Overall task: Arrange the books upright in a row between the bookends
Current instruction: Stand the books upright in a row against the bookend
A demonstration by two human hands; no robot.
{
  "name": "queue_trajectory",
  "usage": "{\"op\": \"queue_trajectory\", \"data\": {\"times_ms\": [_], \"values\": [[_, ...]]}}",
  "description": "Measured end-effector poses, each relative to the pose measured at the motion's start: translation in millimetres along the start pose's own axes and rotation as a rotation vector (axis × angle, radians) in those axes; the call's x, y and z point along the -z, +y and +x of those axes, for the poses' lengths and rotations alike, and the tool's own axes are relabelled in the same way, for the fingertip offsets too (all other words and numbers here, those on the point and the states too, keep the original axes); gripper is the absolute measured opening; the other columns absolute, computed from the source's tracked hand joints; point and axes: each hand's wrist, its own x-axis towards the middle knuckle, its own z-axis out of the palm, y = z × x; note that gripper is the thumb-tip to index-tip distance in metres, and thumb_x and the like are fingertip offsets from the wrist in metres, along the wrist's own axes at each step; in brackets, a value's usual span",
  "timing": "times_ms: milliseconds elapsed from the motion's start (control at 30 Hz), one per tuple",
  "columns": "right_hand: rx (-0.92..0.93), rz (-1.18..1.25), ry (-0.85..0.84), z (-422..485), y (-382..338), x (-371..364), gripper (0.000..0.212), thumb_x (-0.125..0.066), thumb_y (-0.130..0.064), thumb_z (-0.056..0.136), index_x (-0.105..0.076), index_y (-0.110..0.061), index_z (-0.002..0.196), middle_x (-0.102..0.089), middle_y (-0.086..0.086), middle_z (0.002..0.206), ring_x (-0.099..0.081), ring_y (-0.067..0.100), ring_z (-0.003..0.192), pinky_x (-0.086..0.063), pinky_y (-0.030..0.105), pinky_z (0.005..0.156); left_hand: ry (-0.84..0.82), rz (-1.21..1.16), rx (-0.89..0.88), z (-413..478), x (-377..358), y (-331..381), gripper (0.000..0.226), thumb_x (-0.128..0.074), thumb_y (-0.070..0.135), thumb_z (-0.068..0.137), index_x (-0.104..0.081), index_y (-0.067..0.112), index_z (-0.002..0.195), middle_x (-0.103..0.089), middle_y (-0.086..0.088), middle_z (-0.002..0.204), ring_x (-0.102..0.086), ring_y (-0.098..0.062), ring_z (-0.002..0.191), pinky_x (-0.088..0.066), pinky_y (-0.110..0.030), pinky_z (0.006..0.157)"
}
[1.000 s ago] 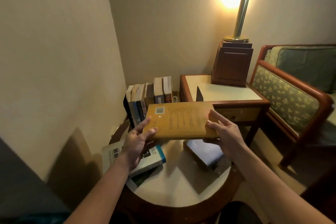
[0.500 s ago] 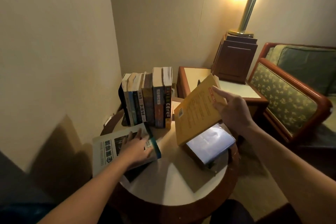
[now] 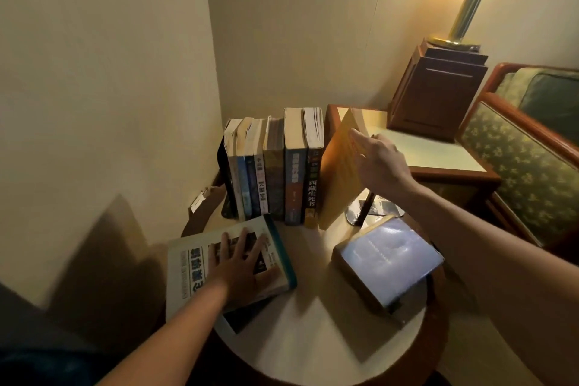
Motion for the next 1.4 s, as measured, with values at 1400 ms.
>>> {"op": "queue_trajectory", "data": {"times_ms": [1400], "values": [[-0.111, 0.396, -0.032, -53, -18, -59, 0.118, -0.077, -0.009, 0.085, 0.014, -0.028, 0.158, -0.052, 0.015, 0.146, -0.07, 0.014, 0.085, -0.058, 0.043, 0.079, 0.104, -0.104, -0.02, -8, -8, 0, 0.084, -0.014, 0.086, 0.085, 0.021, 0.048, 0.151, 0.032, 0.004, 0.158, 0.032, -0.036, 0.144, 0.021, -0.053, 0.116]]}}
